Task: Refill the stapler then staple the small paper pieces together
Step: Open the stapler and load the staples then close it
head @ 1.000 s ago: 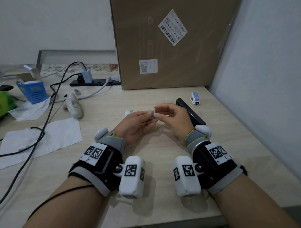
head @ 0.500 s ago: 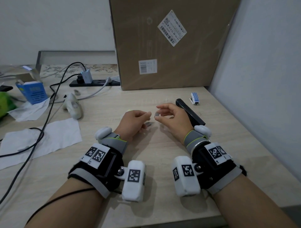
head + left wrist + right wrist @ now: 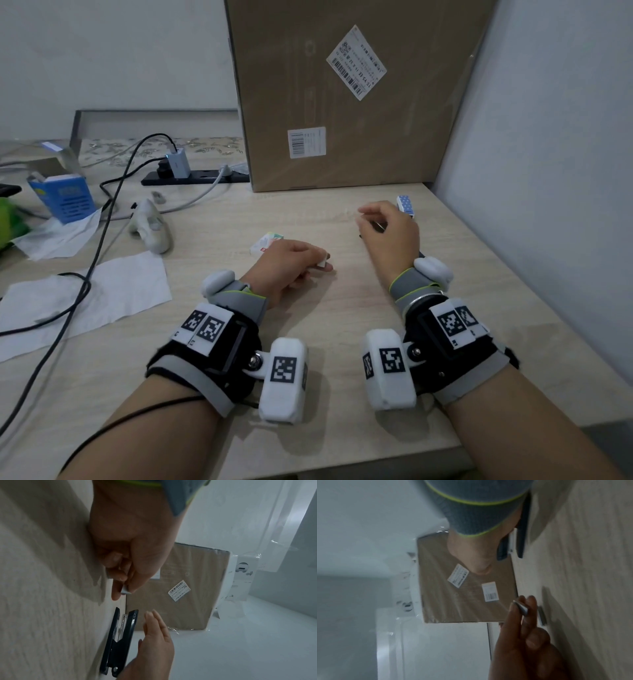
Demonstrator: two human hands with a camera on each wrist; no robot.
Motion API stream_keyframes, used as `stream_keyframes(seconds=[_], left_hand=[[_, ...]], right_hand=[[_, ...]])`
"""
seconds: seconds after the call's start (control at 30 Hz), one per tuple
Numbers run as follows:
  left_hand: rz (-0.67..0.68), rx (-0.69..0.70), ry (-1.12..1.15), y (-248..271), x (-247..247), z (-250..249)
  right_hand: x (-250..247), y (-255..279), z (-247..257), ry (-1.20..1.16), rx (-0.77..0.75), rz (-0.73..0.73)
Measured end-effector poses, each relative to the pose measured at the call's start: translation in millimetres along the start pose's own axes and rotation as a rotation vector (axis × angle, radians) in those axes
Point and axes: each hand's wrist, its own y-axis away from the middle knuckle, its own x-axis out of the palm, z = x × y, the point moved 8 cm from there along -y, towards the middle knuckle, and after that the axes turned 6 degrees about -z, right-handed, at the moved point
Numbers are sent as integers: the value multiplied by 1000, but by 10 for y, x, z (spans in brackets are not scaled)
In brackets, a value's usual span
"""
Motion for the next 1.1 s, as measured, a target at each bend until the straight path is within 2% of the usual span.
stream_keyframes(seconds=[0.07,0.17,0.23,0.37,0.47,0.63,0.73,0.87,0.97,1.1], left_hand=[[40,26,-97,25,48,5],[61,90,-280,40,96,-2],[32,151,-354,30,100,-29],[-26,279,-461,24,94,-85],[-63,323,-506,19,64,-94],[-85,339,-571,33,36,-92],[-116,328,-607,22,-11,-88],[-165,358,-532,65,-69,-162],[-114,350,-466,91,-11,-183],[40,169,-307,167,142,-153]], right_hand=[[-93,-85,-63,151,98,-18],[-76,-127,-162,511,189,144],[-47,-153,-211,626,209,224],[15,-200,-179,687,194,371],[26,-231,-110,742,204,441],[-28,-236,-32,756,140,514],[-63,-196,4,820,108,605],[-123,-96,89,828,-40,736],[-226,25,97,820,-100,820],[-301,140,149,805,-145,862]])
